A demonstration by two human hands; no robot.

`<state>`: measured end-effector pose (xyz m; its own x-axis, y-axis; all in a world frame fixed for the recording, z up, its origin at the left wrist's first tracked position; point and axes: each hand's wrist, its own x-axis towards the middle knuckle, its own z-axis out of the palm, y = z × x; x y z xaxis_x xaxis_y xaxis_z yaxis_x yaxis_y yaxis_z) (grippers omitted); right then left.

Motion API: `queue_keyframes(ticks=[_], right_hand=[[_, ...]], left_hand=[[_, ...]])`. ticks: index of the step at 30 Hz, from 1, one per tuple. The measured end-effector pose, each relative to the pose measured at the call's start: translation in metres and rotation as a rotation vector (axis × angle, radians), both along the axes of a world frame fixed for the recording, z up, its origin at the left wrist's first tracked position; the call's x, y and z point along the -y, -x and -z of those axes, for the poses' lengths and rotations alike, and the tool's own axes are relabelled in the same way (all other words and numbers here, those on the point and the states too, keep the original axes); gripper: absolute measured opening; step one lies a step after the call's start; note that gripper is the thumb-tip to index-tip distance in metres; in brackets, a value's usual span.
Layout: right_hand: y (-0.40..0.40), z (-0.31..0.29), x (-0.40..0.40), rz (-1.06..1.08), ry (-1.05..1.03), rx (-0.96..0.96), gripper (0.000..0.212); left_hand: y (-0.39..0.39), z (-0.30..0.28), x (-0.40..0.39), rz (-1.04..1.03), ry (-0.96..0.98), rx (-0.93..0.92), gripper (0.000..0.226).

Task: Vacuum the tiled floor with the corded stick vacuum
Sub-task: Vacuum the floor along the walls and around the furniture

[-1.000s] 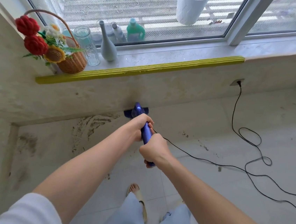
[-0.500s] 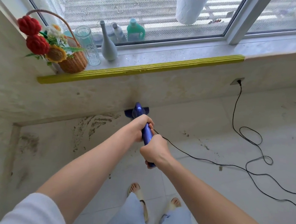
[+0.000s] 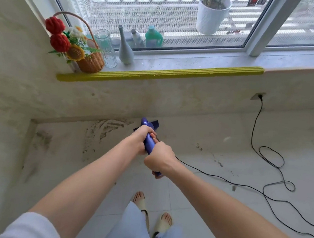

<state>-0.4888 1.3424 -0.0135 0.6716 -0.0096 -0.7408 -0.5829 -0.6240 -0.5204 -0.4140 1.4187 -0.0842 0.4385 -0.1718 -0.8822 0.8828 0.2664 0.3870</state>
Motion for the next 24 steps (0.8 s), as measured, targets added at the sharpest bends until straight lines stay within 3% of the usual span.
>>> queue_keyframes(ticks=[5, 13, 19, 24], right_hand=[[0.019, 0.004, -0.015, -0.191, 0.035, 0.053, 0.022], [0.024, -0.007, -0.048, -0.212, -0.025, 0.01, 0.01], [0.019, 0.0, -0.102, 0.008, -0.14, -0.051, 0.016], [0.01, 0.008, -0.147, 0.273, -0.254, -0.1, 0.013]], left_hand=[[0.028, 0.006, -0.025, -0.167, 0.011, -0.007, 0.017], [0.041, -0.003, -0.063, -0.192, -0.016, 0.027, 0.024], [0.028, -0.01, -0.109, -0.052, -0.072, 0.02, 0.035], [0.009, -0.011, -0.142, 0.076, -0.119, 0.021, 0.03]])
